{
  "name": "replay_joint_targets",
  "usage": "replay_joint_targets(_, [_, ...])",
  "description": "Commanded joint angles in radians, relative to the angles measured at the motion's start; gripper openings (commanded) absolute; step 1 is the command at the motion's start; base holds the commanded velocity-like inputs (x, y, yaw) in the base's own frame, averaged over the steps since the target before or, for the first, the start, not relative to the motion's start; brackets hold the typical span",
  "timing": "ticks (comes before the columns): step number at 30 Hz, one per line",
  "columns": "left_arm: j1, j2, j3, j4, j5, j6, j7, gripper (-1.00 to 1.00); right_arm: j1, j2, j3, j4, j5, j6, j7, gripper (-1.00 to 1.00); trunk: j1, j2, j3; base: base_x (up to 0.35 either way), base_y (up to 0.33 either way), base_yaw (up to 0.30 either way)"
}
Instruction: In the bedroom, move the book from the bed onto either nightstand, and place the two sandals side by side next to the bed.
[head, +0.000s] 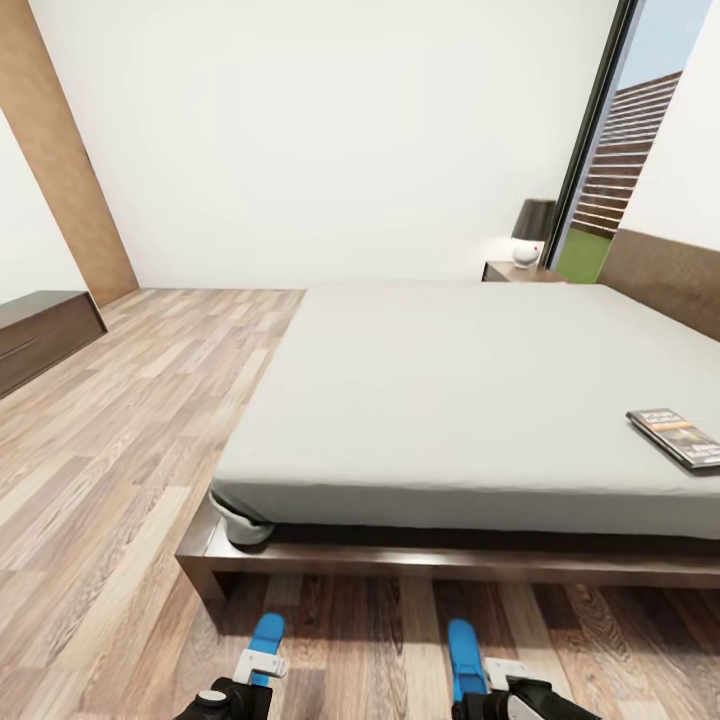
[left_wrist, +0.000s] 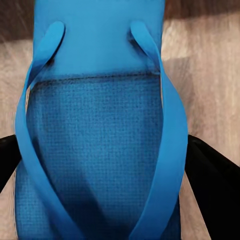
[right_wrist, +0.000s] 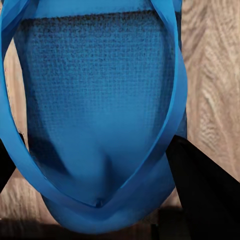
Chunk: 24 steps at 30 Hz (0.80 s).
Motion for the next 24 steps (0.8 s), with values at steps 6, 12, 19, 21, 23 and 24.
replay_joint_targets(6, [0.000,0.000,-0.005,-0.002,0.006,0.004,0.001,-1.00,0.001,-0.023,-0.001,-0.082,-0.012,0.056,-0.076,-1.00,0.023,-0.043,-0.020,0.000,0.000,0.000])
replay_joint_targets(12, [0.000,0.001,-0.007,-0.003,0.006,0.000,0.001,-1.00,0.001,-0.027,-0.005,-0.120,-0.012,0.065,-0.092,-1.00,0.046,-0.085,-0.039,0.000,0.000,0.000])
replay_joint_targets(19, [-0.002,0.004,-0.006,-0.017,0.006,-0.005,0.001,-1.00,0.001,-0.030,-0.007,-0.173,-0.012,0.099,-0.123,-1.00,0.073,-0.134,-0.060,0.000,0.000,0.000])
replay_joint_targets(21, [-0.002,0.005,-0.006,-0.024,0.006,-0.006,0.001,-1.00,0.001,-0.031,-0.008,-0.205,-0.012,0.112,-0.140,-1.00,0.080,-0.148,-0.067,0.000,0.000,0.000])
replay_joint_targets(23, [-0.002,0.006,-0.006,-0.030,0.006,-0.006,0.001,-1.00,0.001,-0.031,-0.008,-0.221,-0.012,0.118,-0.150,-1.00,0.088,-0.162,-0.073,0.000,0.000,0.000])
replay_joint_targets(24, [-0.002,0.006,-0.006,-0.032,0.006,-0.006,0.001,-1.00,0.001,-0.031,-0.008,-0.225,-0.012,0.119,-0.153,-1.00,0.092,-0.169,-0.076,0.000,0.000,0.000])
